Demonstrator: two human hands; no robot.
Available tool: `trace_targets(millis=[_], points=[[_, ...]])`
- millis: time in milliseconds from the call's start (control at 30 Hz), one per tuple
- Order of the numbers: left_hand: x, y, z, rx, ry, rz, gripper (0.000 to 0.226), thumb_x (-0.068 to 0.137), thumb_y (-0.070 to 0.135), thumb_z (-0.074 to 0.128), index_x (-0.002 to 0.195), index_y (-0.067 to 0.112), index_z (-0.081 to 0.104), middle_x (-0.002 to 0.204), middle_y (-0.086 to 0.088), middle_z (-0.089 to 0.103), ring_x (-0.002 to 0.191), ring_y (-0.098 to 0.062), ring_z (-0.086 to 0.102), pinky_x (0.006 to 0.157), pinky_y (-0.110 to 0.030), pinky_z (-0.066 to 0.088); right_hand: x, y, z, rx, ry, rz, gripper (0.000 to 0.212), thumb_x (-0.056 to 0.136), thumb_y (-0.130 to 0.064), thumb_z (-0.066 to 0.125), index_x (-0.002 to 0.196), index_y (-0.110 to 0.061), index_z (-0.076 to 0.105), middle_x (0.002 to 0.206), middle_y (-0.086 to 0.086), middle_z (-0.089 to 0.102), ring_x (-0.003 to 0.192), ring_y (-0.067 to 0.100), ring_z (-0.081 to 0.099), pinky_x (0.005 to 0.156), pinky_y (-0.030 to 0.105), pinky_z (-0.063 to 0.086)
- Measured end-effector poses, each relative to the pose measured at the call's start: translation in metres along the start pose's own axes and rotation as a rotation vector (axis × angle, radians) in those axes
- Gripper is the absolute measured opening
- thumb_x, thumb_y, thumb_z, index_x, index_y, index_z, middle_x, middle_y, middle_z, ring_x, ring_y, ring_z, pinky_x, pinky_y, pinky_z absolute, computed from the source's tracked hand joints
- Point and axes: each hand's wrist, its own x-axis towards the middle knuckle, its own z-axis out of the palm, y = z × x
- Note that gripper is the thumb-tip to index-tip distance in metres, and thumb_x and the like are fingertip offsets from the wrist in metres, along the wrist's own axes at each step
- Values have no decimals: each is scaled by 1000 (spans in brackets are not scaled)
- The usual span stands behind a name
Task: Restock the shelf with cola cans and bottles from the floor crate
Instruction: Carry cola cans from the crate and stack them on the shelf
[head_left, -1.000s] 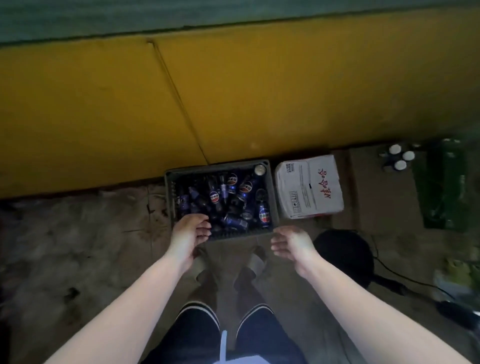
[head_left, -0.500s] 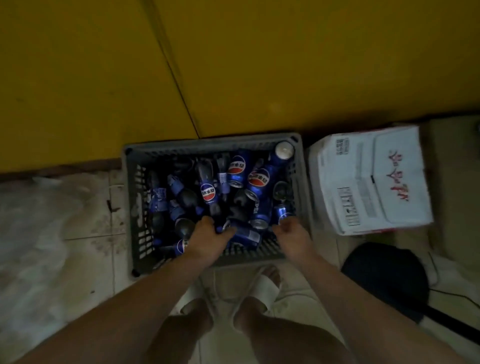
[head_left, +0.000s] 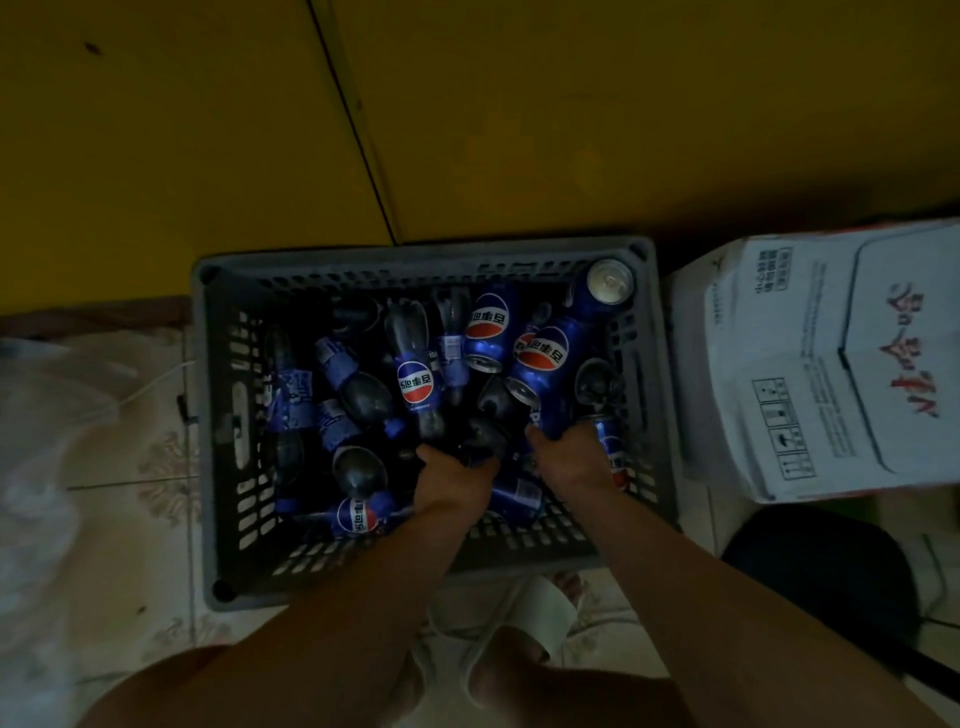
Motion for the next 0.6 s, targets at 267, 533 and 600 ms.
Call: trace_targets(millis=[267, 533, 600], points=[[-39, -13, -35, -82, 75, 104, 74, 90, 40, 73, 142, 4, 34, 139, -22, 51, 123, -42, 55, 98, -46, 51, -63, 3, -50, 96, -24, -5, 60, 84, -40, 75, 134, -13, 56, 125, 11, 69, 113, 30, 65, 94, 35, 50], [-168, -16, -166, -513, 44, 94, 40, 95, 37, 69, 122, 16, 48, 118, -4, 61, 107, -30, 66, 85, -38, 60, -208, -18, -117, 330, -9, -130, 29, 85, -19, 79, 107, -20, 61, 105, 6, 68, 90, 22, 66, 78, 40, 56], [-208, -19, -200, -769, -71, 43, 41, 97, 25, 67, 126, -1, 55, 122, -11, 66, 104, -31, 71, 77, -31, 63, -249, -31, -135, 460, -31, -144, 31, 88, -12, 75, 115, -15, 60, 104, 5, 68, 87, 17, 65, 71, 32, 51]])
